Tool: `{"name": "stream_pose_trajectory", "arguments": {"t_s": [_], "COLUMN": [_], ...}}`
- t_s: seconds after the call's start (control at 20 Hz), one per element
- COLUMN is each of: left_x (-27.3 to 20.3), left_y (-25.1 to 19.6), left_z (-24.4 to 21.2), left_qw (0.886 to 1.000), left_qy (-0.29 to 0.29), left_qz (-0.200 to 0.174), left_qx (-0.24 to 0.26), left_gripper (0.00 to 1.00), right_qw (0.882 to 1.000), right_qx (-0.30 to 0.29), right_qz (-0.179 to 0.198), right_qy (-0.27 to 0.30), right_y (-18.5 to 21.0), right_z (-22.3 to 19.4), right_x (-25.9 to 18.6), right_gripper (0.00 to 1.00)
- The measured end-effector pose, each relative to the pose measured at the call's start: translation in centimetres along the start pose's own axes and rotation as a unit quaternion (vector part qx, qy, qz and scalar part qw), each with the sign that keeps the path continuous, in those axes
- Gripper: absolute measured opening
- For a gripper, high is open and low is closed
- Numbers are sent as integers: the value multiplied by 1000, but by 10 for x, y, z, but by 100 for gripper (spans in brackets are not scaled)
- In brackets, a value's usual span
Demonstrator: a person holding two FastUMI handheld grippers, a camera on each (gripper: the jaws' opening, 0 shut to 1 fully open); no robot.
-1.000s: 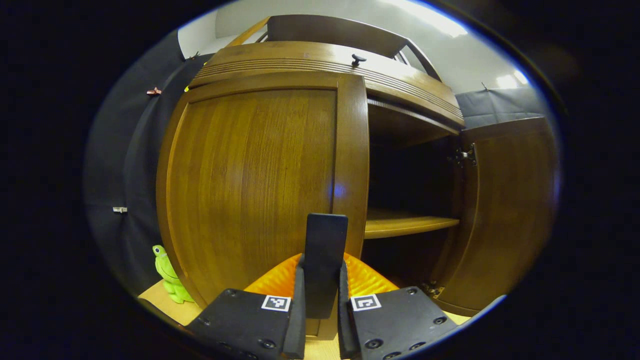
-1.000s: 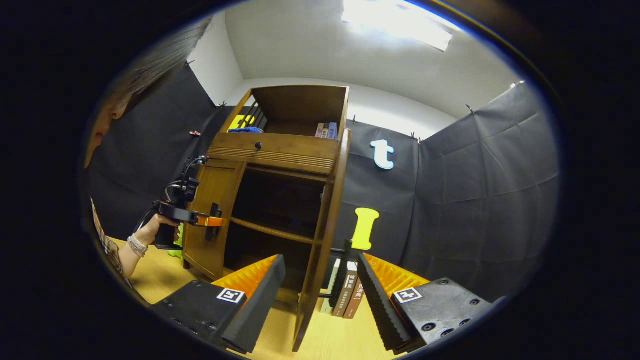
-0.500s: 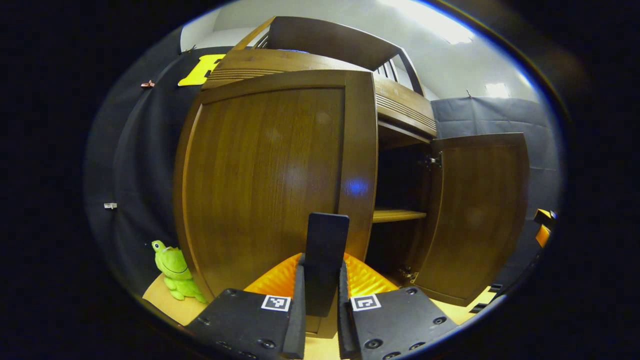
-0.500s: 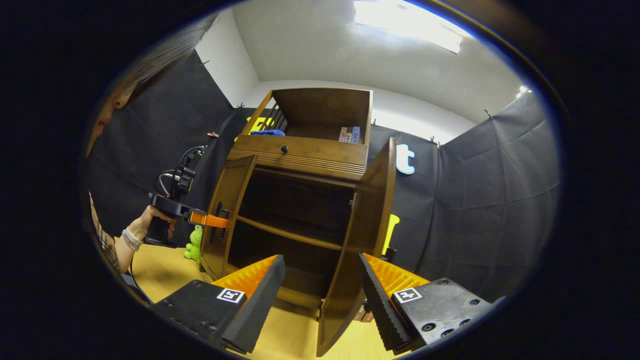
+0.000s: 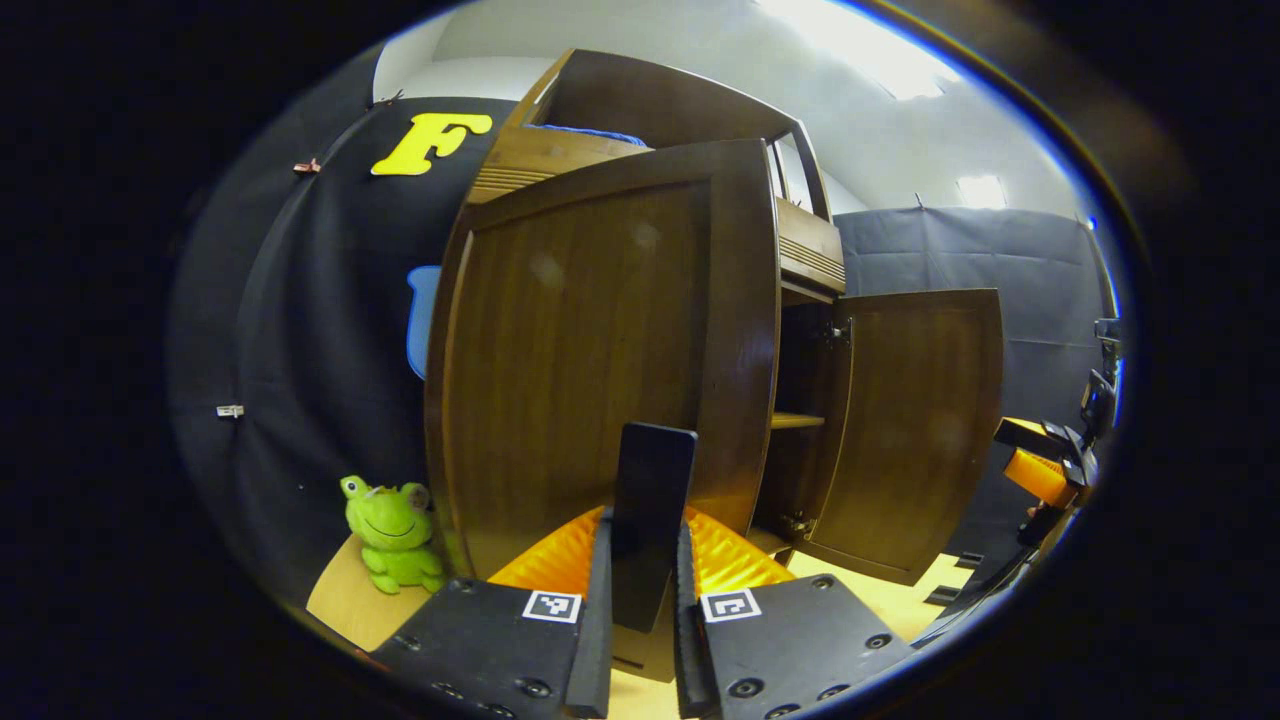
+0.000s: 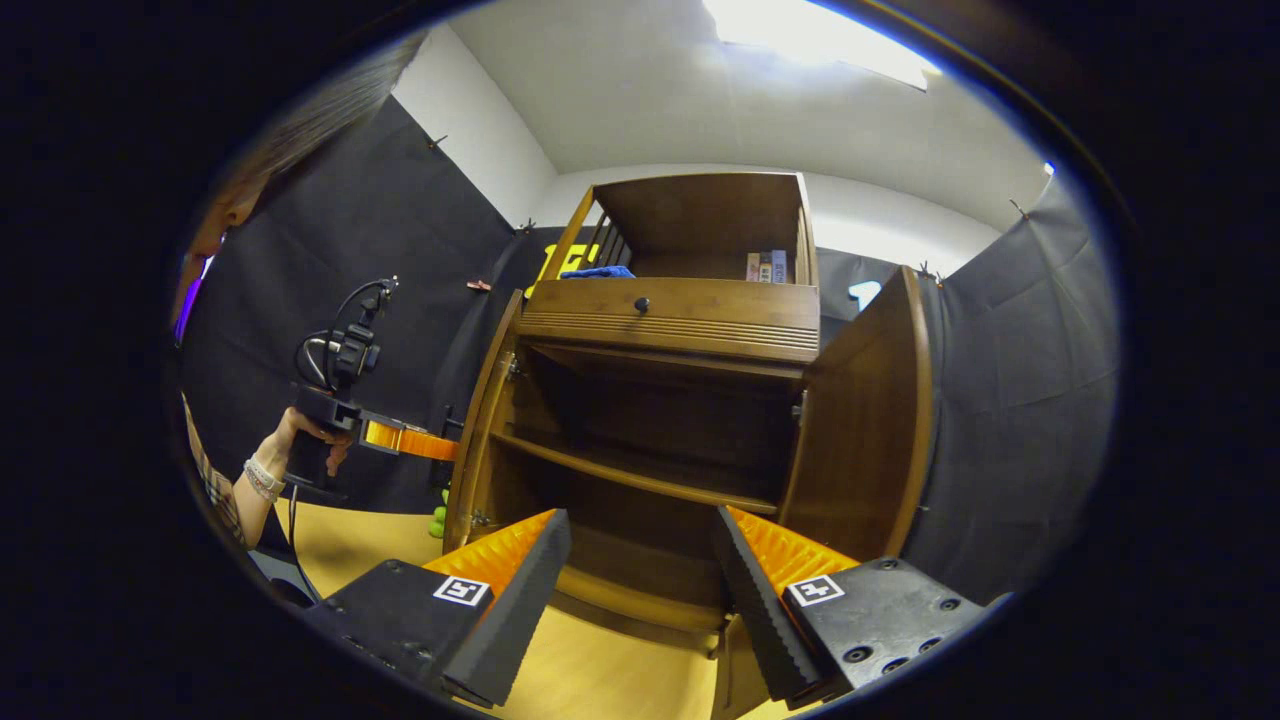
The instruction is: Open the right door of the double-door shoe cabinet with the right hand, and open the left door with the left hand.
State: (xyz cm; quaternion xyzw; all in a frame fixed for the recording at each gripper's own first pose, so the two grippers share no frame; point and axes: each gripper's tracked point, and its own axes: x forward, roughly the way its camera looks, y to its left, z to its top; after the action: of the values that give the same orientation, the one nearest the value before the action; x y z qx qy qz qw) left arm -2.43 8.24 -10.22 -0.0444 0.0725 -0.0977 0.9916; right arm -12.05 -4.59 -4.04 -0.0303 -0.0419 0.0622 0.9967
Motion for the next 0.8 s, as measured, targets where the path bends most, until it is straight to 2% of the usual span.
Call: {"name": "stream_pose_trajectory", "arguments": {"t_s": [0.3, 0.4, 0.65, 0.75, 0.8], "left_x": [-41, -51, -74, -80, -83], "left_y": [38, 51, 90, 103, 106], "left_z": [2, 1, 6, 6, 6], "left_qw": [999, 998, 991, 988, 987], "left_qy": [-4, -5, -8, -10, -12], "left_qz": [44, 60, 132, 156, 162], "left_qx": [-8, -14, 1, 4, 3], "left_gripper": [29, 29, 23, 17, 17], "right_qw": [999, 999, 998, 998, 998], "right_qx": [1, 9, 7, 10, 10], "right_qz": [35, 48, 61, 64, 64], "right_qy": [11, 19, 25, 26, 26], "right_y": [31, 43, 57, 59, 60], "right_z": [-17, -24, -27, -27, -27], "right_x": [28, 33, 48, 50, 50], "right_gripper": [90, 92, 92, 92, 92]}}
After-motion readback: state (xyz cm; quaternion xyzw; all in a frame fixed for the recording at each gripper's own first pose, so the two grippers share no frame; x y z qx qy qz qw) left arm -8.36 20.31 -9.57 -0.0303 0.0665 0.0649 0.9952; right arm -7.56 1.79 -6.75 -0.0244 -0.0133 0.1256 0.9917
